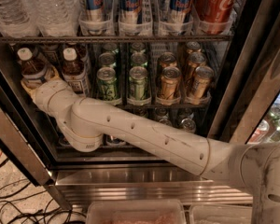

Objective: Pick blue plastic bottle from middle shelf of fridge

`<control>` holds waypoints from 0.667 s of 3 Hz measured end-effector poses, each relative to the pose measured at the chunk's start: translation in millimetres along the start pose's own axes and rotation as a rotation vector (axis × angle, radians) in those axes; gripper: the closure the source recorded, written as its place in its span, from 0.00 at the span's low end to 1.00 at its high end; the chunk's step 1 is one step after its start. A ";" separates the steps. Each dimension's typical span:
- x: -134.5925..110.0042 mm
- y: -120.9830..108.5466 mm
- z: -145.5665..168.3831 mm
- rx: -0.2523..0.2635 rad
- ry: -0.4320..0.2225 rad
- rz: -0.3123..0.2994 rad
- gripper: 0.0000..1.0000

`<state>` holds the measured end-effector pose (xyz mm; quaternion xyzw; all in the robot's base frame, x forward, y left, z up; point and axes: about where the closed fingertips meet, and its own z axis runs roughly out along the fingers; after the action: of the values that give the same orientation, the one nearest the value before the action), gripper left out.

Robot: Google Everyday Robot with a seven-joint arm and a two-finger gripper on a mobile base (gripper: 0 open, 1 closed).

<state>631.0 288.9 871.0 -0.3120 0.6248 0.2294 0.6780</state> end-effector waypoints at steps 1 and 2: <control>-3.7 4.0 -5.1 -0.008 -0.022 0.015 1.00; -17.5 13.7 -14.0 -0.018 -0.076 -0.001 1.00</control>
Offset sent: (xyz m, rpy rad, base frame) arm -0.0405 0.0011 0.0328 0.0767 -0.1329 0.0443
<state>609.6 289.9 886.1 -0.3096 0.5965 0.2461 0.6984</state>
